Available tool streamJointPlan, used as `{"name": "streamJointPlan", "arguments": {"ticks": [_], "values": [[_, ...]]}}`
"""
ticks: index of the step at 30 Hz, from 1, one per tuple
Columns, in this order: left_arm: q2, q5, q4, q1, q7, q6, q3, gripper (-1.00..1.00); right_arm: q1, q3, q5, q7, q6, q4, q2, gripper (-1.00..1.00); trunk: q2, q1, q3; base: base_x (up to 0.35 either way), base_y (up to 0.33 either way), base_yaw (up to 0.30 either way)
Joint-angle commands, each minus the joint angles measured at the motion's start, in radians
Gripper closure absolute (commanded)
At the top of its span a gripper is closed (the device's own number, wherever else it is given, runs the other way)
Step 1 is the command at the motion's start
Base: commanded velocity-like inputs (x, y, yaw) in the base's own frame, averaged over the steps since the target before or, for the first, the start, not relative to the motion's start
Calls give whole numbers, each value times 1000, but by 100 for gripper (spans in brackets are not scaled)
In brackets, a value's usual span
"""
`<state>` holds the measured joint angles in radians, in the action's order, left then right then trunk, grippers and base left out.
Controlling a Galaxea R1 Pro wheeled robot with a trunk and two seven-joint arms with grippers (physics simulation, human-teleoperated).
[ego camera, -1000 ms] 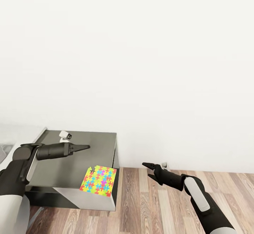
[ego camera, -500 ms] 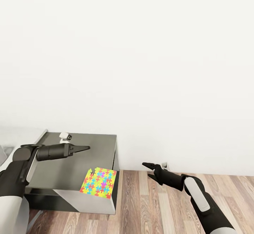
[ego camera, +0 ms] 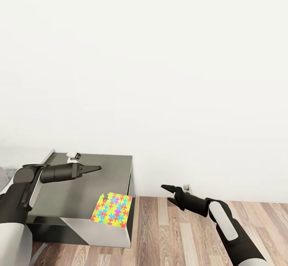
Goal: Put all the toys in the child's room - the three board games (two on the bed and one on the table), the two jigsaw puzzles on the table, and the tennis ball on the table - inside the toy box on the table in the child's room.
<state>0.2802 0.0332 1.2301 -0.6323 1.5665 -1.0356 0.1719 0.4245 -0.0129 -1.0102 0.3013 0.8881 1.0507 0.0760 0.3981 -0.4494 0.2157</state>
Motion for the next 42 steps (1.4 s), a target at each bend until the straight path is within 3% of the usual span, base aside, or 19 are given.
{"name": "streamJointPlan", "arguments": {"ticks": [1,24,34,42], "values": [[0,-1,0,-1,4,-11,0,-100,1,-1,5,5,2,0,1,-100,2,-1,0,0,0,0],[-1,4,2,-1,4,-12,-2,-100,0,-1,4,2,2,0,1,-100,2,-1,-37,0,0,0],[-1,4,3,-1,4,-12,-2,-100,0,-3,4,4,-2,-1,-1,-100,72,-39,-9,0,0,0],[0,4,3,-1,4,-12,-3,-100,0,-3,8,3,-6,-3,-17,-100,128,-70,16,0,0,0]]}}
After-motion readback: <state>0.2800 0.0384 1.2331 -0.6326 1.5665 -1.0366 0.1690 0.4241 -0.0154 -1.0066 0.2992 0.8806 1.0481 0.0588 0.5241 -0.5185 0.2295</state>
